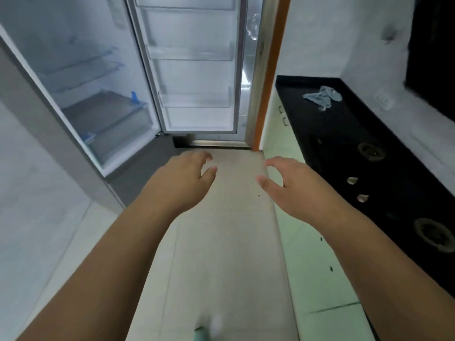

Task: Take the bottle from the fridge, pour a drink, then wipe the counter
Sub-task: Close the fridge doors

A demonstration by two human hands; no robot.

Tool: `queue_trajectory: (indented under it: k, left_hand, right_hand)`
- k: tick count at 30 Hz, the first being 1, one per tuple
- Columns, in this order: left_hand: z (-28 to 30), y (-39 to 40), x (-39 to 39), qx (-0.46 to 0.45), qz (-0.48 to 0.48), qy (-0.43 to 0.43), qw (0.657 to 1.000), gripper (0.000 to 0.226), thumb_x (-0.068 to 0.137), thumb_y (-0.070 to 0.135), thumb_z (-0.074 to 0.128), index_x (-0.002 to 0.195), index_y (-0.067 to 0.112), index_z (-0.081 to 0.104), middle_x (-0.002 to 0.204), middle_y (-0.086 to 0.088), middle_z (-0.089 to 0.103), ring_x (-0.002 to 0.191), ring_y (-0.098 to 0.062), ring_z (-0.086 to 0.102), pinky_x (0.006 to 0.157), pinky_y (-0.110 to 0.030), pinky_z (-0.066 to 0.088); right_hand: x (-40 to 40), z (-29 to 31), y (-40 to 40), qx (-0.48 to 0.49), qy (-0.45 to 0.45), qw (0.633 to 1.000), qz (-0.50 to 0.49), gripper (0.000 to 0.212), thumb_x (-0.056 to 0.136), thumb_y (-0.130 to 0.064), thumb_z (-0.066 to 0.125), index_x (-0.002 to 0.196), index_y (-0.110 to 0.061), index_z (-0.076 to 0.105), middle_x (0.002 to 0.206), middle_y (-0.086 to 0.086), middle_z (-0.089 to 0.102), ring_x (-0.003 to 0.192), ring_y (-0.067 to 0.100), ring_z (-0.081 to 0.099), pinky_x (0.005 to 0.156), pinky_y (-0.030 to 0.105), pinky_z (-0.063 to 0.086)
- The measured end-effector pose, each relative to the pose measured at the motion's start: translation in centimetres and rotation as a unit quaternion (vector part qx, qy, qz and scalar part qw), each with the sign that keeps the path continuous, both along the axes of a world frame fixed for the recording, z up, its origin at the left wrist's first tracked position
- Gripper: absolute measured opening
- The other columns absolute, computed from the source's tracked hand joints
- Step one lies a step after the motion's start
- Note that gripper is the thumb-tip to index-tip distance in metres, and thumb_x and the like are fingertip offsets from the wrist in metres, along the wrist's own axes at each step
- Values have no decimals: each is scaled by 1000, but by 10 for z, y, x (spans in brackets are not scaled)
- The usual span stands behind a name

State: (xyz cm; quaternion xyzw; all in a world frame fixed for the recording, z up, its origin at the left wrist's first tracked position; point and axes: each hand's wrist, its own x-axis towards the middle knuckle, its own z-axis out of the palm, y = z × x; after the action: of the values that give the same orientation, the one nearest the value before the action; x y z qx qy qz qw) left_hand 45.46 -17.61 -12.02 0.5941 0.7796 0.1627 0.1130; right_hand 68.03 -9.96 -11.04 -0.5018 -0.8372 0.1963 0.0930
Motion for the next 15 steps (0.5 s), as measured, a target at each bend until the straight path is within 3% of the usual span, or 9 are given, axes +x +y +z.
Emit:
queue_trajectory:
  k: [3,7,15]
  left_hand:
    - [-4,11,-52,-5,17,0,1000,45,105,49,42,144,29,51,147,3,55,133,-21,53,109,-47,46]
    - [-7,28,-102,-16,52,-4,998,44,106,49,42,145,29,50,146,3,55,132,-20,54,108,-47,46]
    - [-22,120,-147,-39,98,-3,994,44,107,47,43,146,28,49,148,1,54,130,-21,55,107,-42,47]
  right_hand:
    - [-59,-7,25,-11,12,1000,25,55,102,-57,50,150,-33,46,152,-5,50,127,17,56,105,37,47]
    - [-114,-15,60,-17,7,998,65,56,101,-60,47,150,-33,46,152,-6,50,128,18,54,110,41,46]
    - [-182,-43,176,-32,-1,990,135,58,102,-59,45,154,-33,43,159,-8,45,146,17,42,119,43,37]
